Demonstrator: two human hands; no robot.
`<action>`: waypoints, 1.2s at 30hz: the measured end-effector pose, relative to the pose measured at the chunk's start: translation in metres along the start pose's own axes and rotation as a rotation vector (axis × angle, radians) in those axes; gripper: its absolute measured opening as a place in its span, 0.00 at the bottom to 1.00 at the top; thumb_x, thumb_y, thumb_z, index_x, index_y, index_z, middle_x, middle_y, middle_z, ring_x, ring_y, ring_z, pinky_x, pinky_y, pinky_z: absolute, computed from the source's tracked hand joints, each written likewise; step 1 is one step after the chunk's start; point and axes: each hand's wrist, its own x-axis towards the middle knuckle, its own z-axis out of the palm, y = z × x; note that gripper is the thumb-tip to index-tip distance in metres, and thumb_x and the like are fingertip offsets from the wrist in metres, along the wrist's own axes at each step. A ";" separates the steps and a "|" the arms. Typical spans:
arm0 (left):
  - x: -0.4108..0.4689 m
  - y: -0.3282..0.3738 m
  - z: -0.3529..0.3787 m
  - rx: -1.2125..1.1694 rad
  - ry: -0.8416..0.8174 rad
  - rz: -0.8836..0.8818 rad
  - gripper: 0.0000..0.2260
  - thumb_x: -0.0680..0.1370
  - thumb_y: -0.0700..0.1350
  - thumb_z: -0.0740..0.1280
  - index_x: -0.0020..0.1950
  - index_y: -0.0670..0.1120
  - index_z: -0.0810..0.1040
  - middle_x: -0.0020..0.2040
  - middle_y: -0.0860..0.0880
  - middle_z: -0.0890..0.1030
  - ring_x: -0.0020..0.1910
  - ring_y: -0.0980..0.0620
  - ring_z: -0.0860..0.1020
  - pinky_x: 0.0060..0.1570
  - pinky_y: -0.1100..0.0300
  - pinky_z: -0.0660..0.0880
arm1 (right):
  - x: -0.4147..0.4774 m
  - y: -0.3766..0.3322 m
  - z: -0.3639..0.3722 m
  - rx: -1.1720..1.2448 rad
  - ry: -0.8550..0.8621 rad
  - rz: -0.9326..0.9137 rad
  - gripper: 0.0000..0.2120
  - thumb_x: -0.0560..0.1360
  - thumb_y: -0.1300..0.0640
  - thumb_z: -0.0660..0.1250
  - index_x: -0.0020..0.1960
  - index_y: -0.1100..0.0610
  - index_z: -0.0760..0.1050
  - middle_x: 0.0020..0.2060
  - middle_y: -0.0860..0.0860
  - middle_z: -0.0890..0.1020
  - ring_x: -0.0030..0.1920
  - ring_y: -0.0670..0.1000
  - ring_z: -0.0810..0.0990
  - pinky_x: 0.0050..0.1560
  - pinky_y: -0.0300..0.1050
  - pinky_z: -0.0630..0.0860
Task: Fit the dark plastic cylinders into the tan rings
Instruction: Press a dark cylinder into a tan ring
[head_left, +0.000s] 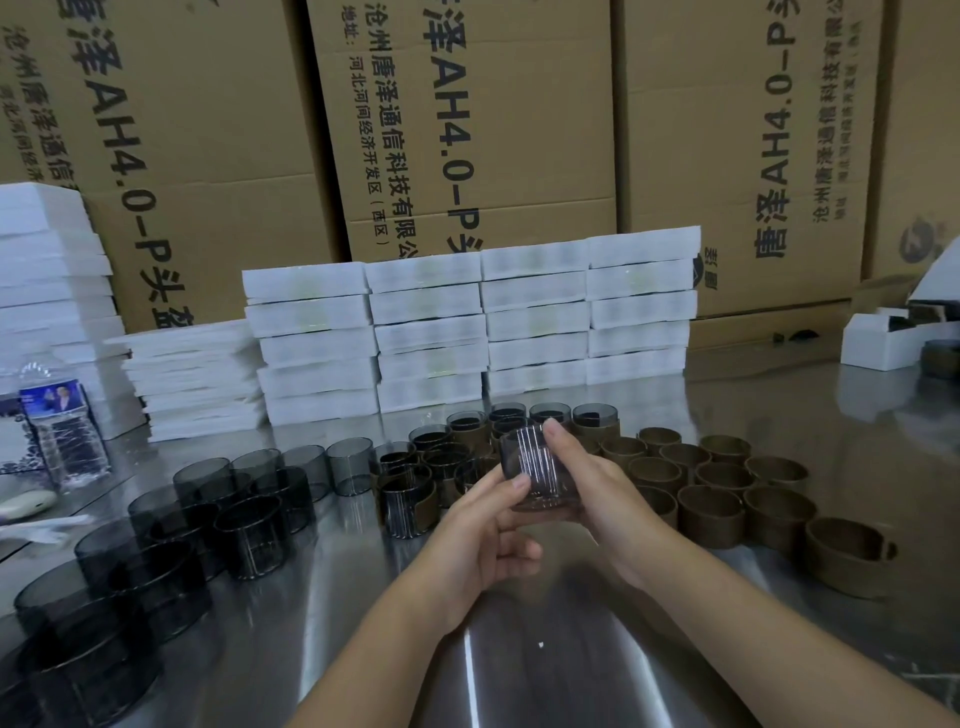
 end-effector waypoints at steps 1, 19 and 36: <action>0.000 -0.001 0.000 -0.003 -0.004 0.000 0.15 0.65 0.60 0.72 0.51 0.60 0.83 0.47 0.47 0.84 0.31 0.54 0.78 0.36 0.61 0.78 | 0.000 0.000 0.000 -0.005 0.001 -0.001 0.38 0.57 0.27 0.68 0.52 0.57 0.84 0.47 0.56 0.86 0.49 0.57 0.85 0.63 0.57 0.76; 0.005 -0.006 0.008 0.161 0.256 0.040 0.08 0.76 0.46 0.71 0.49 0.60 0.83 0.41 0.54 0.84 0.34 0.54 0.77 0.34 0.60 0.76 | 0.001 0.010 0.001 -0.335 0.274 -0.211 0.21 0.62 0.33 0.70 0.45 0.47 0.80 0.39 0.40 0.85 0.42 0.40 0.83 0.51 0.46 0.80; 0.002 -0.002 0.005 0.167 0.205 0.016 0.10 0.75 0.49 0.71 0.56 0.54 0.82 0.42 0.54 0.83 0.30 0.55 0.75 0.33 0.65 0.75 | -0.001 0.001 0.003 -0.186 0.200 -0.155 0.30 0.59 0.28 0.64 0.39 0.54 0.81 0.31 0.44 0.83 0.32 0.38 0.80 0.34 0.28 0.72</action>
